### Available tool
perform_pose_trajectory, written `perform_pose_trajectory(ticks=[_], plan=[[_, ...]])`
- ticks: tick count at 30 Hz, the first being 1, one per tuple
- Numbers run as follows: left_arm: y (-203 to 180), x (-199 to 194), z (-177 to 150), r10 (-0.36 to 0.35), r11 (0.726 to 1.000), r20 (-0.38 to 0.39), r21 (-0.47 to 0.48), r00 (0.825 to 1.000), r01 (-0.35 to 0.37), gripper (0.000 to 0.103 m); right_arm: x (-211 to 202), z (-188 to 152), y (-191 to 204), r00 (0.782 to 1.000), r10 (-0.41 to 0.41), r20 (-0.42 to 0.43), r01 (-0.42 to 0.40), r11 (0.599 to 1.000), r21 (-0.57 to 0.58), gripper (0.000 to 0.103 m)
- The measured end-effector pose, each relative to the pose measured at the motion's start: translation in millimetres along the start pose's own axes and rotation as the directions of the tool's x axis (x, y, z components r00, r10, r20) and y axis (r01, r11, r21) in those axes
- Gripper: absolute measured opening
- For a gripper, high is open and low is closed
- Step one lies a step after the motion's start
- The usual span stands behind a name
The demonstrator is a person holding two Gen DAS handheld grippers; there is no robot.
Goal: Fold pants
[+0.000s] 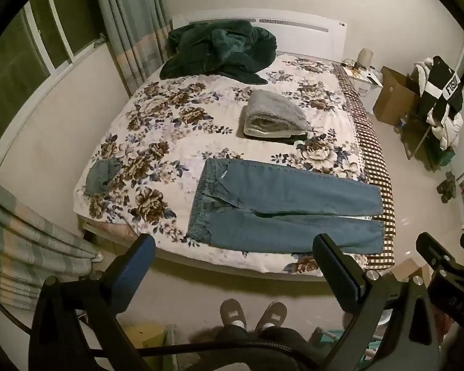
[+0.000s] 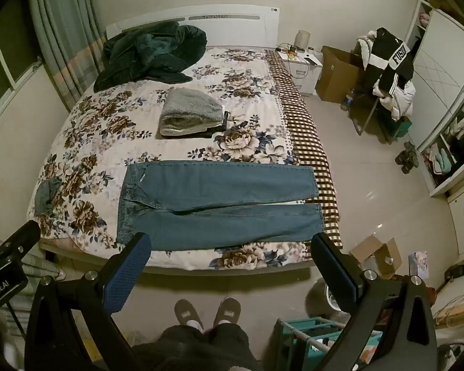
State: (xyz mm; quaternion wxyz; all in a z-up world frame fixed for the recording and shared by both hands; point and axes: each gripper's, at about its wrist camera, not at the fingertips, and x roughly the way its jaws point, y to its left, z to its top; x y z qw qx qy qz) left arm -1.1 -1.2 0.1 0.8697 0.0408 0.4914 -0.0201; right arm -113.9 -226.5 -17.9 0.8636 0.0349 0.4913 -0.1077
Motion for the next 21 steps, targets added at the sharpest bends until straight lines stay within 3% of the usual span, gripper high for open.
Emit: perform_pose_trajectory(ticks=[21], plan=[[-0.9, -0.1, 0.4, -0.003, 1.0, -0.018, -0.006, 1.0, 0.003, 0.103, 1.6, 2.5, -0.8, 1.0, 0.004, -0.011, -0.004, 1.0, -0.001, 0.103]])
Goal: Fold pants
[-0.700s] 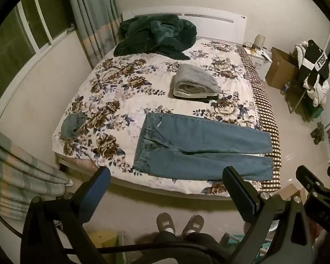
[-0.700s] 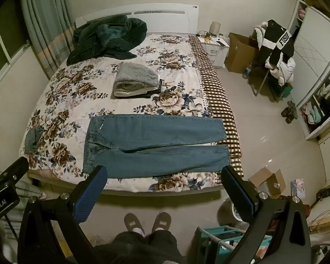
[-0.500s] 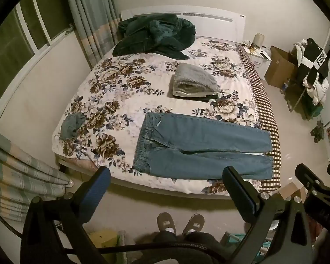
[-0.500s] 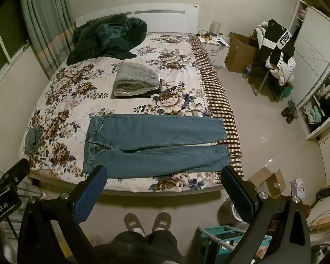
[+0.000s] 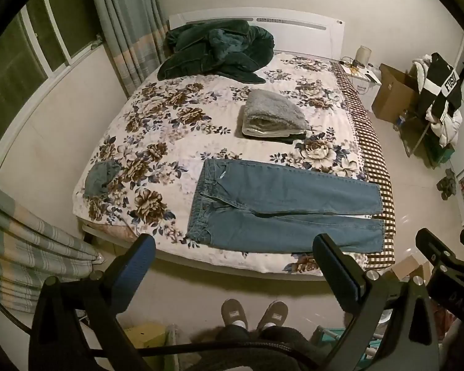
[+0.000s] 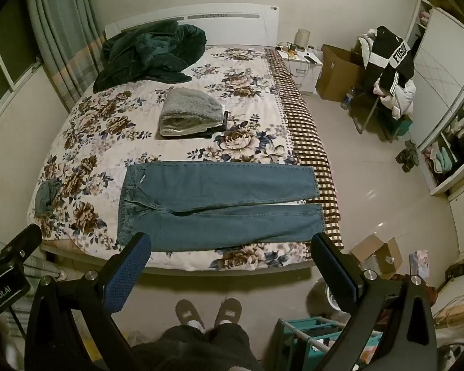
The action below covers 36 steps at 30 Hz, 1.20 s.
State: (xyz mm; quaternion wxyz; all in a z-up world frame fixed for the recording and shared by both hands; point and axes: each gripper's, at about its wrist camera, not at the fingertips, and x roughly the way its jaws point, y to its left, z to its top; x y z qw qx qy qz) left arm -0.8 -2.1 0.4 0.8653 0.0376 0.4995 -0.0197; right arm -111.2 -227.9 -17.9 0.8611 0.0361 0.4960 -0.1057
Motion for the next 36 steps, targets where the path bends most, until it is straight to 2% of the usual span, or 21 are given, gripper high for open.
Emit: perform_pose_trajectory(ticks=[36], plan=[[-5.5, 4.0, 3.1, 0.0, 1.0, 0.0, -0.001, 1.0, 0.0, 0.103, 4.0, 7.2, -2.3, 1.0, 0.0, -0.003, 0.0, 1.0, 0.0, 0.103]])
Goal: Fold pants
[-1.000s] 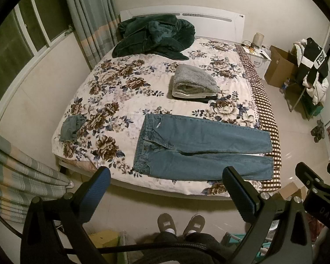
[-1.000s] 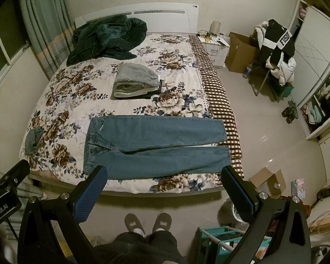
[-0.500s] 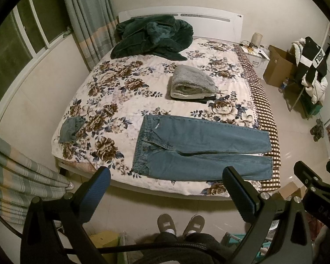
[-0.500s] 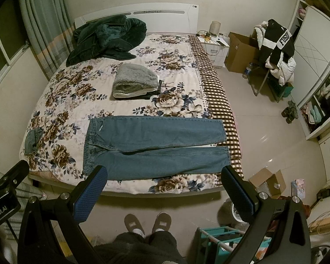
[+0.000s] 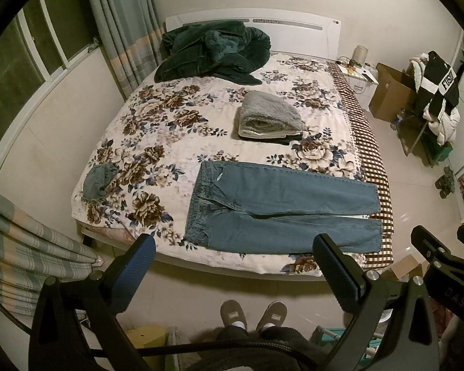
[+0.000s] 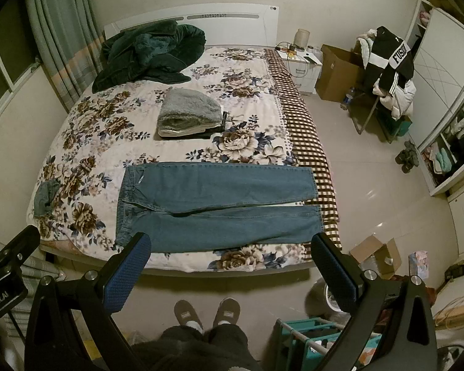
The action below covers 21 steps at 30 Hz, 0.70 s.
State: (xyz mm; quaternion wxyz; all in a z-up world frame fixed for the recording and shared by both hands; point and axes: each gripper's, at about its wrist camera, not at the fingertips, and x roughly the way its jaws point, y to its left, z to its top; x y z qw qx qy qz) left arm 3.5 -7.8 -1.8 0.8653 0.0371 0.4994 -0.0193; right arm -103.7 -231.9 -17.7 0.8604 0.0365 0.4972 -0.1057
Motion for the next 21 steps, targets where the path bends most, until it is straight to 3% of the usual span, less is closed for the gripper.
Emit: perform_pose_trajectory(ticks=[21], plan=[[-0.2, -0.6, -0.1, 0.0, 1.0, 0.002, 0.001, 1.0, 0.0, 0.103, -1.1, 0.6, -1.8, 1.0, 0.003, 0.001, -0.003, 1.0, -0.002, 0.103]])
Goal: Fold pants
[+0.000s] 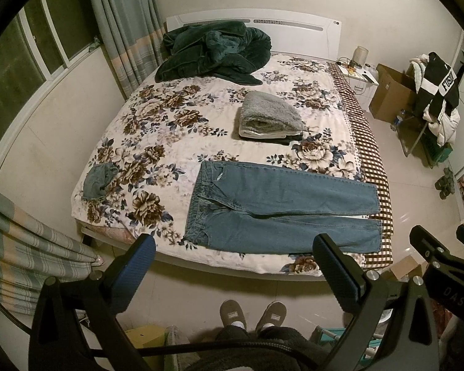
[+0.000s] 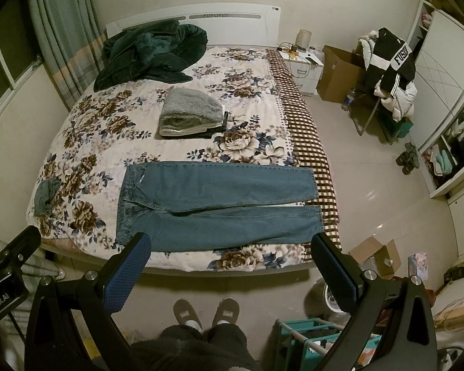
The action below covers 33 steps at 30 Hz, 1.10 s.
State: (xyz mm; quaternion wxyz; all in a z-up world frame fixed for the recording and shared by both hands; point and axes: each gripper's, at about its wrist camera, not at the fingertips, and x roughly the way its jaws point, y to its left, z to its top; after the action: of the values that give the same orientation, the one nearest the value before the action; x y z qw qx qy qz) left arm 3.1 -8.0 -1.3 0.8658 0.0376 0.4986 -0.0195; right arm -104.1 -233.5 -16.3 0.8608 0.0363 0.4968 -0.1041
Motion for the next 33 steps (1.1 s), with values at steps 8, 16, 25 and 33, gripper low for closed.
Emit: perform_pose_trajectory(ticks=[8, 16, 25, 33], plan=[[-12, 1, 8, -0.001, 1.0, -0.001, 0.002, 1.0, 0.001, 0.103, 0, -2, 2, 1.0, 0.007, -0.004, -0.007, 1.0, -0.001, 0.103], [-16, 3, 12, 0.002, 1.0, 0.0, 0.0, 1.0, -0.002, 0.103, 0, -4, 2, 1.0, 0.013, -0.008, -0.013, 1.0, -0.002, 0.103], [-38, 30, 60, 0.109, 0.992, 0.079, -0.07, 0.991, -0.103, 0.103, 61, 19, -33, 0.999, 0.018, -0.04, -0.016, 0.998, 0.068, 0.103], [-52, 148, 106, 0.207, 0.976, 0.011, -0.068, 0.978, -0.206, 0.103, 211, 87, -78, 0.993, -0.022, -0.118, 0.041, 0.987, 0.157, 0.103]])
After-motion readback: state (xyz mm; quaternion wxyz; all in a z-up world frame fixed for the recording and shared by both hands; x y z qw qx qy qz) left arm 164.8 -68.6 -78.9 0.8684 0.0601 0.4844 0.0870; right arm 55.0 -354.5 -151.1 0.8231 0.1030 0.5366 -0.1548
